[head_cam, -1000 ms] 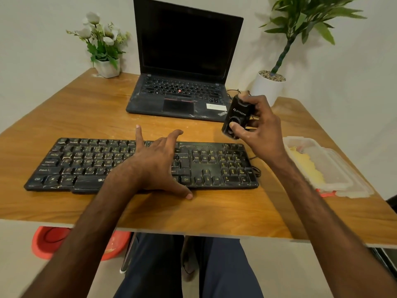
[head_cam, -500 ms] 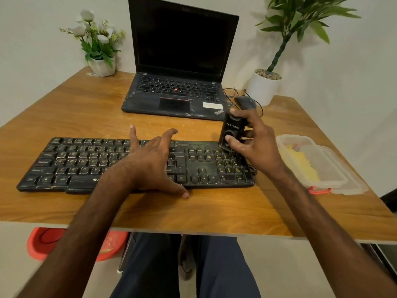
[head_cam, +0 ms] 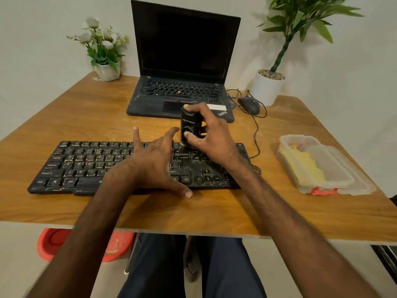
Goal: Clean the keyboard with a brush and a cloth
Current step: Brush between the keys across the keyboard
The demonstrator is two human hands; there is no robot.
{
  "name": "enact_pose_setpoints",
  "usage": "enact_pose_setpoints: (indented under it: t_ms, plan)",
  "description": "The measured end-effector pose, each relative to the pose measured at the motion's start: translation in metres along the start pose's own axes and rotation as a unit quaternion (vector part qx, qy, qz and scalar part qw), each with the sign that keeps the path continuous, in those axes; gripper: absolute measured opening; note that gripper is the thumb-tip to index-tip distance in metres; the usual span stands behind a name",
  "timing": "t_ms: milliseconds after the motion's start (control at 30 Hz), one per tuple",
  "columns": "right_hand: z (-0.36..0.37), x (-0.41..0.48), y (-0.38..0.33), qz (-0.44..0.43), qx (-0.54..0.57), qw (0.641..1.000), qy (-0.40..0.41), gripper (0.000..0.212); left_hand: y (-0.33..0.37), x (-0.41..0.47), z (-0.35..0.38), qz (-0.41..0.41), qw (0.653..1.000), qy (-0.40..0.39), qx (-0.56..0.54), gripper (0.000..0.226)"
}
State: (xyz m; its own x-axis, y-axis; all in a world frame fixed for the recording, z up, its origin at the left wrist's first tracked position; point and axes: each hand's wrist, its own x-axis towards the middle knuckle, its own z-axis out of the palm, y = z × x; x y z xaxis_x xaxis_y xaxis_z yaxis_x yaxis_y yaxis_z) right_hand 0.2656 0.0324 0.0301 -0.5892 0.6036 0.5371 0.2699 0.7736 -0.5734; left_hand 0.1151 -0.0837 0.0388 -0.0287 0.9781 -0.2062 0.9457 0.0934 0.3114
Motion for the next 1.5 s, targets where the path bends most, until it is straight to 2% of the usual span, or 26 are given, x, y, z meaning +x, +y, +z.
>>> enact_pose_setpoints:
  t_ms: [100,267,400,533,700,867,1000,1067,1167,1233,1333,1400,1500]
  plan:
    - [-0.012,0.001,0.009,0.027,0.000,0.999,0.016,0.057,0.002,0.001,-0.005,-0.007,1.000,-0.004,-0.015,0.160]
    - [0.001,-0.010,-0.001,-0.042,0.024,0.998,-0.035,0.057,-0.001,0.003,-0.002,-0.007,1.000,0.001,-0.022,0.161]
    - [-0.003,0.002,0.005,-0.021,-0.010,1.000,-0.008,0.056,-0.003,0.002,-0.001,-0.006,1.000,0.007,-0.019,0.157]
    - [0.001,-0.005,-0.002,-0.052,0.011,0.997,-0.052,0.056,-0.006,0.003,0.002,0.000,1.000,0.014,-0.010,0.158]
    - [-0.020,-0.008,0.012,0.019,-0.012,1.000,0.020,0.058,-0.005,0.000,0.003,0.005,1.000,0.020,-0.023,0.154]
    - [-0.020,-0.036,0.002,-0.007,0.030,0.999,-0.019,0.058,-0.004,0.001,0.007,0.010,1.000,0.027,-0.007,0.151]
    - [-0.051,-0.035,0.020,0.057,-0.033,0.996,0.060,0.057,-0.004,-0.001,0.006,0.011,0.999,0.030,-0.008,0.151]
    - [-0.055,-0.040,0.016,0.068,-0.013,0.995,0.077,0.055,-0.003,-0.002,0.005,0.010,0.999,0.028,-0.014,0.151]
    - [-0.039,-0.055,0.000,0.028,0.045,0.998,0.020,0.057,-0.002,-0.002,0.005,0.007,0.999,0.025,-0.020,0.152]
    - [-0.033,-0.061,-0.001,-0.005,0.024,1.000,-0.007,0.057,-0.003,-0.002,0.006,0.007,1.000,0.027,-0.015,0.151]
    - [-0.048,-0.051,0.012,0.029,-0.020,0.998,0.044,0.057,-0.004,-0.003,0.007,0.007,1.000,0.025,-0.016,0.151]
    - [-0.059,-0.047,0.016,0.067,-0.002,0.995,0.078,0.057,-0.004,-0.004,0.007,0.008,0.999,0.024,-0.020,0.152]
    - [-0.050,-0.063,0.004,0.041,0.059,0.997,0.019,0.057,-0.005,-0.002,0.008,0.006,0.999,0.027,-0.024,0.152]
